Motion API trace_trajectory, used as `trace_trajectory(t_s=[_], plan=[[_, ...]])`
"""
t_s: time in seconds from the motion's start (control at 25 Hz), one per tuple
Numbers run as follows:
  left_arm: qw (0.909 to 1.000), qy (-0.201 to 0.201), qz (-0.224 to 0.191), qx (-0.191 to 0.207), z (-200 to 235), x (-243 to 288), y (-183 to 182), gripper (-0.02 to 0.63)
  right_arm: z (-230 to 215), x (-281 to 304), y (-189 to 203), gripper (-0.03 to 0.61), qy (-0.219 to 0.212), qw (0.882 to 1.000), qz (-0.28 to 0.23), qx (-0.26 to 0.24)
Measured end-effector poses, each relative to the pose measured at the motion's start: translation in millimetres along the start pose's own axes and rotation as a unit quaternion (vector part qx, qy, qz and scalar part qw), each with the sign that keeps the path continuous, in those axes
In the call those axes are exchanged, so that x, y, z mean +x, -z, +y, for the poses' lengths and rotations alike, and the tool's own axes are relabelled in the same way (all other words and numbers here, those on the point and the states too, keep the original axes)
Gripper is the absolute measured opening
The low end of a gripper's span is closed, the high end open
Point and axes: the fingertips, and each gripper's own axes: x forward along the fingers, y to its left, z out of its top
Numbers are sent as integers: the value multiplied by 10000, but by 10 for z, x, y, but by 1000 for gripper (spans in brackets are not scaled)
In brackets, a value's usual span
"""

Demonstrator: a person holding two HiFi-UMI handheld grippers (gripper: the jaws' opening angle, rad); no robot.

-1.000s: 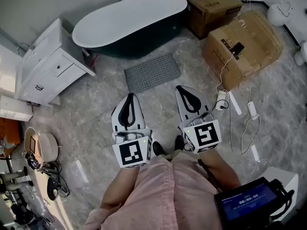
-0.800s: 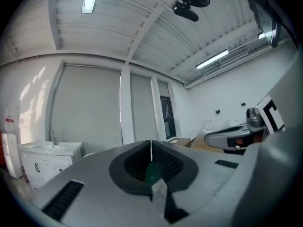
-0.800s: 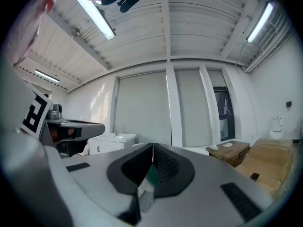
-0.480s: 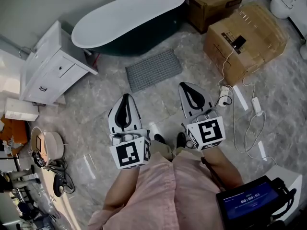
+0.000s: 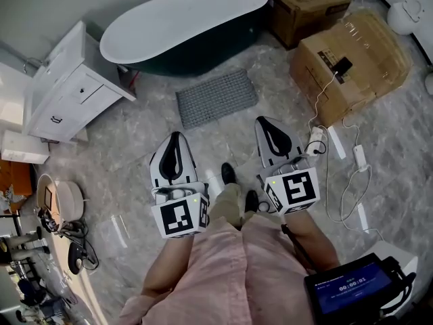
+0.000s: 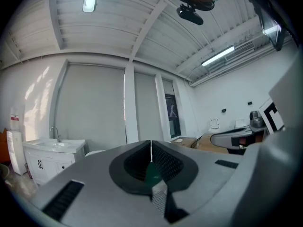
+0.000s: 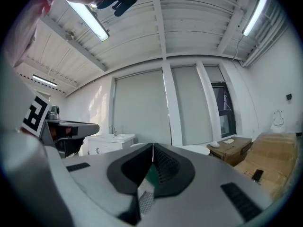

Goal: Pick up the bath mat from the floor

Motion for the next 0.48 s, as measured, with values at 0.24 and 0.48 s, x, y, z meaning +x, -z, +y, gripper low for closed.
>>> trace_trajectory(t_s=[0.24, 0.48], plan=[[9998, -98, 43, -138, 295, 486, 157, 28, -85, 563, 130, 18, -95, 9998, 191, 5], [9992, -288, -48, -258, 860, 974, 174, 29, 63, 1310, 45, 18, -326, 9992, 228, -98]])
